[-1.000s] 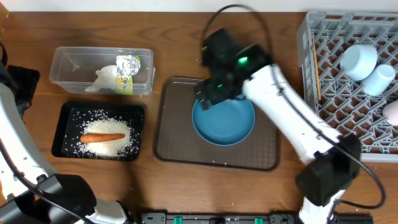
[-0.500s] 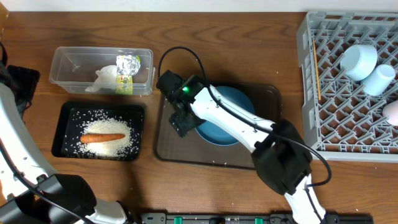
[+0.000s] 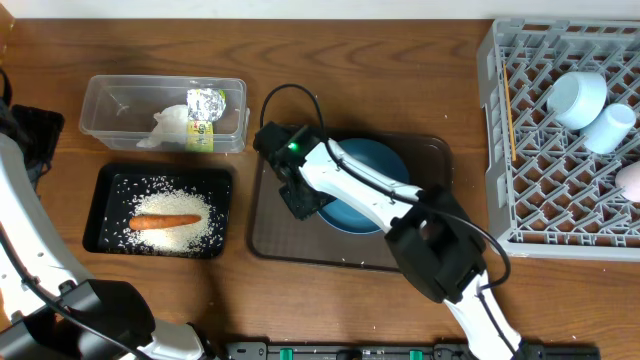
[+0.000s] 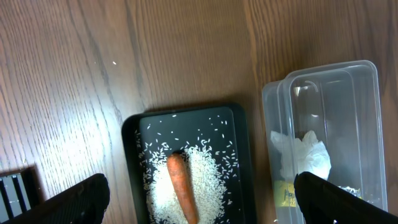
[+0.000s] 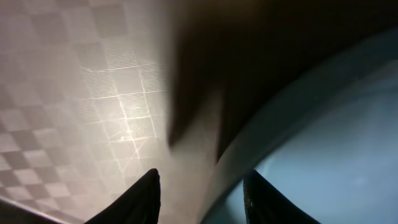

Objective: Sort waste into correct bins and load items into the dishwasher rack
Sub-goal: 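Slide the bowl across the brown tray with the right gripper, then lift the light-blue bowl with the right gripper and carry it right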

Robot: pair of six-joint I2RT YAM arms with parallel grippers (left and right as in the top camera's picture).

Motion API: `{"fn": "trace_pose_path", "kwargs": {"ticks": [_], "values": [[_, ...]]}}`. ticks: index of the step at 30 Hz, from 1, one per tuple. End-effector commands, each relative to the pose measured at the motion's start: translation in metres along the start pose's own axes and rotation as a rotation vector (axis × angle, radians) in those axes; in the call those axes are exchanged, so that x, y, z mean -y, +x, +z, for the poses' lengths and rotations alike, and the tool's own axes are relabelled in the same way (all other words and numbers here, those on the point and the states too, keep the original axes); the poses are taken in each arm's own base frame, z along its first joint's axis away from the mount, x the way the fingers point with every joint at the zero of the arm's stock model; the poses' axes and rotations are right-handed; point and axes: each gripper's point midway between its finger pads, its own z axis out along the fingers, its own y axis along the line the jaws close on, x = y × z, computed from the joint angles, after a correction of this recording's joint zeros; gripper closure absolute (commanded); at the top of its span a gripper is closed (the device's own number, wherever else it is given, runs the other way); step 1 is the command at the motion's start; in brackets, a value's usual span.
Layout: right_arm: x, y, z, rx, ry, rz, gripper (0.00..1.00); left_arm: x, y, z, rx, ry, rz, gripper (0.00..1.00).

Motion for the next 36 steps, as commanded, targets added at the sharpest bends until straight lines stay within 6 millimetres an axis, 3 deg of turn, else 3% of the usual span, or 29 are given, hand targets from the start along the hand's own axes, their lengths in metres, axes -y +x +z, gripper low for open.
{"fn": "trace_pose_path", "kwargs": {"ticks": [1, 6, 9, 14, 16, 21, 27, 32, 36], "values": [[-0.001, 0.001, 0.003, -0.002, 0.014, 0.010, 0.58, -0.001, -0.001, 0.000, 0.001, -0.003, -0.008, 0.02], [-0.002, -0.001, 0.007, 0.007, 0.012, 0.013, 0.60, -0.001, -0.001, 0.000, 0.001, -0.003, -0.008, 0.02], [-0.002, -0.002, 0.009, 0.013, 0.011, 0.026, 0.73, -0.001, -0.001, 0.000, 0.001, -0.003, -0.008, 0.02], [-0.002, -0.003, 0.009, 0.015, 0.010, 0.040, 0.83, -0.001, -0.001, 0.000, 0.001, -0.003, -0.008, 0.02], [-0.002, -0.002, 0.009, 0.012, 0.010, 0.040, 0.98, -0.001, -0.001, 0.000, 0.001, -0.003, -0.008, 0.02], [-0.001, -0.005, -0.002, 0.029, 0.005, 0.045, 0.99, -0.001, -0.001, 0.000, 0.001, -0.003, -0.008, 0.02], [0.014, -0.015, -0.053, 0.118, -0.023, 0.076, 0.99, -0.001, -0.001, 0.000, 0.001, -0.003, -0.008, 0.02], [0.043, -0.023, -0.123, 0.267, -0.111, 0.086, 0.99, -0.001, -0.001, 0.000, 0.001, -0.003, -0.008, 0.02], [0.082, -0.023, -0.181, 0.406, -0.204, 0.102, 0.99, -0.001, -0.001, 0.000, 0.001, -0.003, -0.008, 0.02]]}}
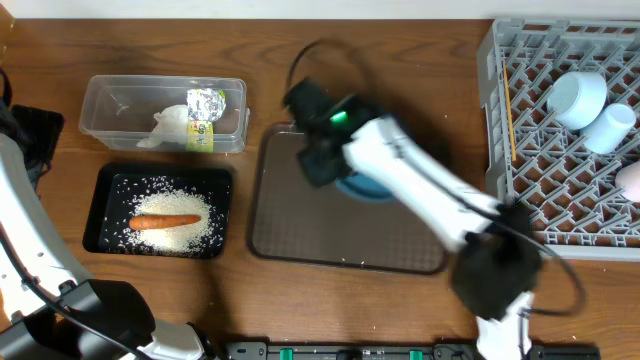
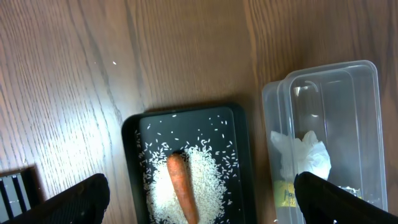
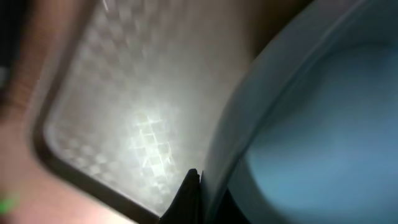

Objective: Sort waste into correct bins and load items into the dishwasher rack
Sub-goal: 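Lift the light-blue bowl with the right gripper and carry it right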

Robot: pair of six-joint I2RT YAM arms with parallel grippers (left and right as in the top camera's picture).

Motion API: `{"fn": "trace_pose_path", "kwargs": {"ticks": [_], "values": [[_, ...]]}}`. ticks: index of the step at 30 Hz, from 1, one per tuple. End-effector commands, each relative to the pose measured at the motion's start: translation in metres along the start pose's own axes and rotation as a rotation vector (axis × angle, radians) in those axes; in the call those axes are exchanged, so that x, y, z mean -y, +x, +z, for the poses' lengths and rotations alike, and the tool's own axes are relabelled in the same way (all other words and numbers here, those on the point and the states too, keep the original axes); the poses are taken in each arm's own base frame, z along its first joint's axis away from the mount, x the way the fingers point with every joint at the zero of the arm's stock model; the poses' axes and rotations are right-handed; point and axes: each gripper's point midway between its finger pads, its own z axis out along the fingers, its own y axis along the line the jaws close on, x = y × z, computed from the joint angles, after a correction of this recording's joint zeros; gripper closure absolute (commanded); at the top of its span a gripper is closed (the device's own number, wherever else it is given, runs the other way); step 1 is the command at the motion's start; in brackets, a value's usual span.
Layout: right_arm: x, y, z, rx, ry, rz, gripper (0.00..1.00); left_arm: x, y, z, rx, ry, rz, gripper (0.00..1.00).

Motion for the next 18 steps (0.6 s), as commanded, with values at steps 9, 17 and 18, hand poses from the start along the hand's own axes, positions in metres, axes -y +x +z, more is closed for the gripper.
{"fn": "trace_pose_path", "kwargs": {"ticks": [9, 17, 18], "values": [[0.130, -0.043, -0.159, 0.440, -0.275, 0.031, 0.99, -0.001, -0.001, 0.000, 0.001, -0.003, -0.008, 0.02], [0.230, -0.044, -0.220, 0.743, -0.467, 0.053, 0.99, -0.001, -0.001, 0.000, 0.001, -0.003, -0.008, 0.02], [0.243, -0.043, -0.226, 0.775, -0.458, 0.060, 0.99, -0.001, -0.001, 0.000, 0.001, -0.003, -0.008, 0.02]]}}
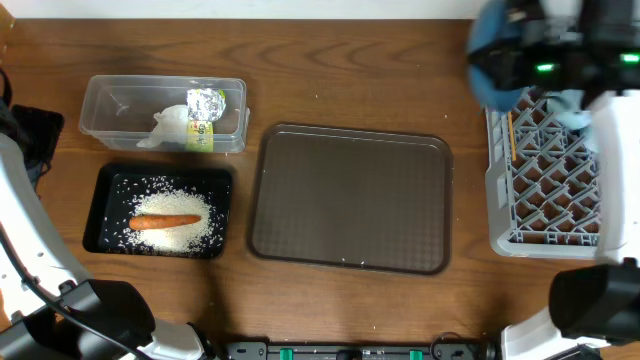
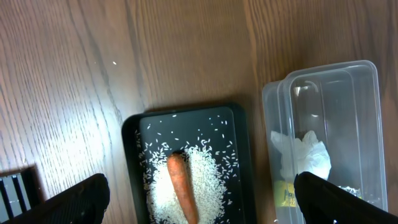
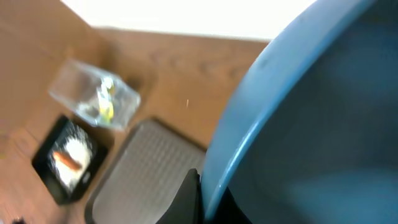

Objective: Sort waste into correct bins and load items into the dishwasher rack
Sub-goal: 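Lift the light-blue bowl with the right gripper and carry it right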

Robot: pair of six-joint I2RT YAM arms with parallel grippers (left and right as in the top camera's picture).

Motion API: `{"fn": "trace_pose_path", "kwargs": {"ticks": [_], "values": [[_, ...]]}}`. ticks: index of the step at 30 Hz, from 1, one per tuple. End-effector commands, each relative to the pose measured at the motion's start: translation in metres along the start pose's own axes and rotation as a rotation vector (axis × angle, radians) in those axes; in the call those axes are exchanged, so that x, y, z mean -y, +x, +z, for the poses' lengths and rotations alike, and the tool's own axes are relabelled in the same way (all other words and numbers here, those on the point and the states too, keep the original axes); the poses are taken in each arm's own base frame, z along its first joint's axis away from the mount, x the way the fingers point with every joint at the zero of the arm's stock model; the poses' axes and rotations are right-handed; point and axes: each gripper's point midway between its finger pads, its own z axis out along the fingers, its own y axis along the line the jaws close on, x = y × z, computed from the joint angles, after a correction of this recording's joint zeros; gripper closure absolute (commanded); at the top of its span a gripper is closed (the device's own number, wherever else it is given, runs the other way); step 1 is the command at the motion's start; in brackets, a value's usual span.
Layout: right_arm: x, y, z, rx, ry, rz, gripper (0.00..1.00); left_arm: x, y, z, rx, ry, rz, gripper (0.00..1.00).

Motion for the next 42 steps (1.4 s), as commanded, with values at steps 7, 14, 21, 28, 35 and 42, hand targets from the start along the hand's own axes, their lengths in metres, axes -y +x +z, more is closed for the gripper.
{"fn": "trace_pose_path", "kwargs": {"ticks": [7, 14, 21, 28, 35, 42], "values": [[0.058, -0.048, -0.080, 0.283, -0.032, -0.121, 0.99, -0.001, -0.001, 0.000, 0.002, -0.003, -0.008, 0.02], [0.116, -0.066, -0.111, 0.400, 0.089, -0.205, 0.99, -0.001, -0.001, 0.000, 0.001, -0.003, -0.008, 0.02], [0.164, -0.070, -0.115, 0.462, 0.103, -0.184, 0.99, -0.001, -0.001, 0.000, 0.001, -0.003, -0.008, 0.02], [0.211, -0.071, -0.133, 0.560, 0.053, -0.185, 0.99, -0.001, -0.001, 0.000, 0.001, -0.003, -0.008, 0.02], [0.269, -0.050, -0.140, 0.603, 0.060, -0.021, 0.99, -0.001, -0.001, 0.000, 0.001, -0.003, -0.008, 0.02], [0.290, -0.031, -0.135, 0.592, 0.026, 0.035, 0.99, -0.001, -0.001, 0.000, 0.001, -0.003, -0.008, 0.02]]}}
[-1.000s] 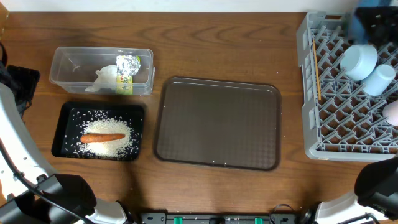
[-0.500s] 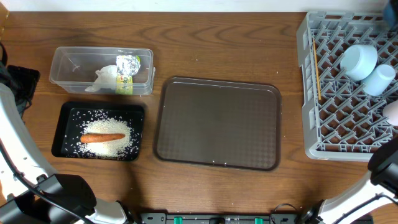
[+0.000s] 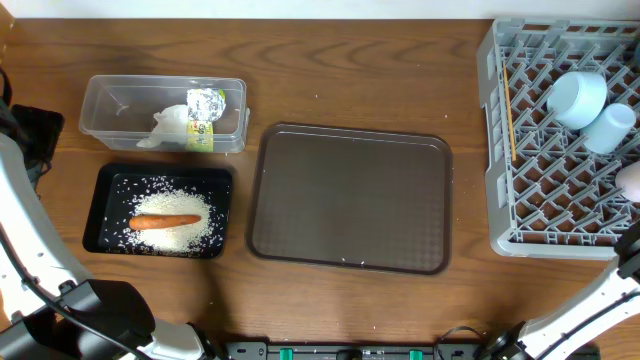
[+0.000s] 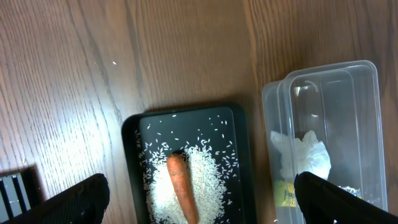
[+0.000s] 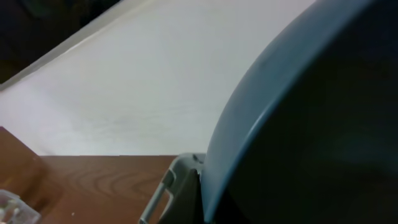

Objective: Sort waste into correct bins and load items into the dishwasher rack
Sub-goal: 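Lift the light-blue bowl with the right gripper and carry it right, then lower the bowl into the grey dish rack with the right gripper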

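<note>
A blue plate [image 5: 298, 112] fills the right half of the right wrist view, seen edge-on, with my right gripper [image 5: 200, 208] shut on its rim. Behind it show a white wall and a corner of the grey dishwasher rack [image 5: 171, 180]. In the overhead view the rack [image 3: 560, 150] stands at the right, but the plate and right gripper are outside that view. My left gripper [image 4: 200, 196] hangs open high above the black tray [image 4: 134, 124] holding rice and a carrot [image 4: 181, 186].
The rack holds two pale cups [image 3: 577, 97], a chopstick [image 3: 509, 110] and a pinkish item [image 3: 630, 180]. A brown serving tray [image 3: 350, 200] lies mid-table. A clear container [image 3: 100, 100] with tissue and a foil wrapper [image 3: 205, 115] sits behind the black tray [image 3: 110, 180].
My right gripper with the blue plate was over the rack's back left corner in the overhead view; now both are outside that view. The wrist camera now faces the wall. The left arm is unchanged.
My right gripper was at the left rim of the blue plate on the brown tray. Then it held the plate at the tray's back edge, then over the rack's corner. The brown tray is now bare and the plate is still held, out of overhead view.
</note>
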Robot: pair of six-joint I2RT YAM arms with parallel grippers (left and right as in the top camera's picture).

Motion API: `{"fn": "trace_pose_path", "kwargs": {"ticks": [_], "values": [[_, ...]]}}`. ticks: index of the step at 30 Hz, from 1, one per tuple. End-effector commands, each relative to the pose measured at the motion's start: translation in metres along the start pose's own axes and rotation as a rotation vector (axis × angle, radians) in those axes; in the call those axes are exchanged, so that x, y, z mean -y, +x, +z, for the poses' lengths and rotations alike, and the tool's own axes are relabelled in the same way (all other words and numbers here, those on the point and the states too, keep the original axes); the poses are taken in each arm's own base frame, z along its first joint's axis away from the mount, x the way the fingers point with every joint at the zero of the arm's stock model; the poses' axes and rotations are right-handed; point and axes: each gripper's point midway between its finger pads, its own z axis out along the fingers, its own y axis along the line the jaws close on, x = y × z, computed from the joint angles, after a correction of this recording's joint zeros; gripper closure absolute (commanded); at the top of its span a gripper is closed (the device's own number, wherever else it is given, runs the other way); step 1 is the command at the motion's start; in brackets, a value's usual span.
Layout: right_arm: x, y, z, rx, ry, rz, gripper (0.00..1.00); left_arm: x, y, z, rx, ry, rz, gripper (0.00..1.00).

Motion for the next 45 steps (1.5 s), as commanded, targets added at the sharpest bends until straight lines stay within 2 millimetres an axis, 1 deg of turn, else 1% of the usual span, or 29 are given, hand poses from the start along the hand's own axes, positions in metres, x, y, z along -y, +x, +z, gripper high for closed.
{"fn": "trace_pose_path", "kwargs": {"ticks": [1, 6, 11, 13, 19, 21, 25, 29, 40, 41, 42, 44, 45], "values": [[-0.008, -0.004, -0.003, -0.002, -0.046, 0.007, 0.99, -0.001, -0.001, 0.000, 0.001, -0.003, -0.008, 0.02], [-0.012, -0.010, 0.000, 0.012, -0.057, -0.016, 0.99, -0.001, -0.001, 0.000, 0.001, -0.002, -0.008, 0.02], [-0.014, -0.005, 0.011, 0.011, -0.072, -0.041, 0.99, -0.001, -0.001, 0.000, 0.001, -0.002, -0.008, 0.02], [-0.010, 0.001, 0.016, 0.006, -0.078, -0.036, 0.99, -0.001, -0.001, 0.000, 0.001, -0.002, -0.008, 0.02], [0.012, 0.022, 0.024, 0.008, -0.087, 0.022, 0.99, -0.001, -0.001, 0.000, 0.001, -0.002, -0.008, 0.02], [0.017, 0.025, 0.024, 0.013, -0.086, 0.035, 0.99, -0.001, -0.001, 0.000, 0.001, -0.002, -0.008, 0.02], [0.020, 0.025, 0.022, 0.016, -0.080, 0.040, 0.99, -0.001, -0.001, 0.000, 0.001, -0.002, -0.008, 0.02], [0.024, 0.026, 0.016, 0.013, -0.069, 0.089, 0.98, -0.001, -0.001, 0.000, 0.001, -0.002, -0.008, 0.02], [0.054, 0.036, -0.018, 0.001, 0.009, 0.264, 0.94, -0.001, -0.001, 0.000, 0.001, -0.002, -0.008, 0.02], [0.056, 0.037, -0.021, 0.002, 0.015, 0.275, 0.86, -0.001, -0.001, 0.000, 0.001, -0.002, -0.008, 0.02], [0.058, 0.037, -0.024, 0.002, 0.021, 0.285, 0.82, -0.001, -0.001, 0.000, 0.001, -0.002, -0.008, 0.02], [0.061, 0.037, -0.030, 0.003, 0.033, 0.306, 0.79, -0.001, -0.001, 0.000, 0.001, -0.003, -0.008, 0.02], [0.061, 0.037, -0.034, 0.004, 0.040, 0.315, 0.76, -0.001, -0.001, 0.000, 0.001, -0.002, -0.008, 0.02]]}}
